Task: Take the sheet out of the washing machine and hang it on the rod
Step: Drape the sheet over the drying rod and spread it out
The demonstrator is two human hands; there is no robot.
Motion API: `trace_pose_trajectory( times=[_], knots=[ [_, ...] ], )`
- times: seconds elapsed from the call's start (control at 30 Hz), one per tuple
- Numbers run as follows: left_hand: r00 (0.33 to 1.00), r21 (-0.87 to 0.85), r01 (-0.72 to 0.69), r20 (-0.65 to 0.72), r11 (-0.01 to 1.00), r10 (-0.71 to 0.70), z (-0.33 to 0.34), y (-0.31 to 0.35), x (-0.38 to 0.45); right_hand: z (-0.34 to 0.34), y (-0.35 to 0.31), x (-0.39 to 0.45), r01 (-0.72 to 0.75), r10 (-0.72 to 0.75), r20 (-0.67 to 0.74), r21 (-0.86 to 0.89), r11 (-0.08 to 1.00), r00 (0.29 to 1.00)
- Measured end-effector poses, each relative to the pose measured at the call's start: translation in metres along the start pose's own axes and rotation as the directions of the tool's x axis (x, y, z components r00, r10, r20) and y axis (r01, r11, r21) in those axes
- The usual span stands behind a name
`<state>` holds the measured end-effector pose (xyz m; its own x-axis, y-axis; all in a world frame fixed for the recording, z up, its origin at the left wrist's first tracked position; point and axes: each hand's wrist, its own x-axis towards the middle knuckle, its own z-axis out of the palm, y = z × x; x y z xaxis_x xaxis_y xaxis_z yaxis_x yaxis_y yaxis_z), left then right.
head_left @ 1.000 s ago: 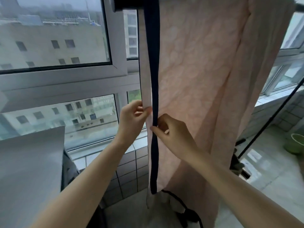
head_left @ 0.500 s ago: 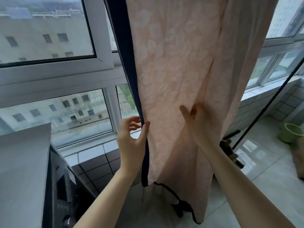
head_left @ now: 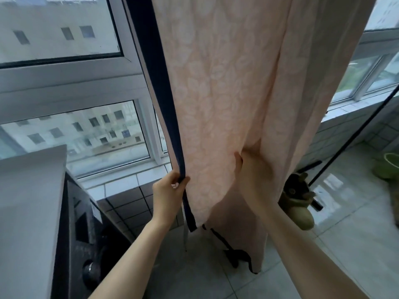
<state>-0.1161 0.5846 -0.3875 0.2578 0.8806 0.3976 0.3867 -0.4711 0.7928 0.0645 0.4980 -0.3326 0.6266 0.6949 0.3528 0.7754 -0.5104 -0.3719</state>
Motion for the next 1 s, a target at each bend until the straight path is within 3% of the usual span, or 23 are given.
trace_pose_trajectory(
  times=[0.17,0.33,0.4,0.53,0.63,0.73,1.0],
  knots=[
    [0.997,0.052,0.046,0.054,0.998,-0.049,0.005,-0.018,-0.011,0.012,0.004,-0.014,0.03,-0.03,0.032,-0.007,1.0,0.999],
    [0.98,0.128,0.116,0.147,0.985,-0.134,0.011,-0.031,-0.028,0.025,0.014,-0.031,-0.02,0.026,0.172,-0.039,0.999,0.985],
    [0.952,0.174,0.159,0.232,0.972,-0.197,0.014,-0.037,-0.034,0.027,0.016,-0.037,-0.087,0.085,0.225,-0.003,0.996,0.971],
    [0.891,0.226,0.235,0.339,0.945,-0.303,0.013,-0.04,-0.045,0.033,0.019,-0.05,-0.064,0.061,0.291,-0.001,0.998,0.955],
    [0.905,0.116,0.281,0.299,0.953,-0.303,0.007,-0.028,-0.046,0.027,0.009,-0.049,-0.06,0.036,0.297,0.071,0.996,0.954],
    [0.913,-0.058,0.311,0.294,0.949,-0.281,-0.003,-0.001,-0.038,0.019,-0.002,-0.044,0.056,-0.065,0.176,0.054,0.997,0.982],
    [0.974,-0.344,0.226,0.077,0.911,-0.212,-0.016,0.054,-0.031,-0.019,-0.005,-0.039,0.143,-0.152,0.004,0.302,0.942,0.988]
  ],
)
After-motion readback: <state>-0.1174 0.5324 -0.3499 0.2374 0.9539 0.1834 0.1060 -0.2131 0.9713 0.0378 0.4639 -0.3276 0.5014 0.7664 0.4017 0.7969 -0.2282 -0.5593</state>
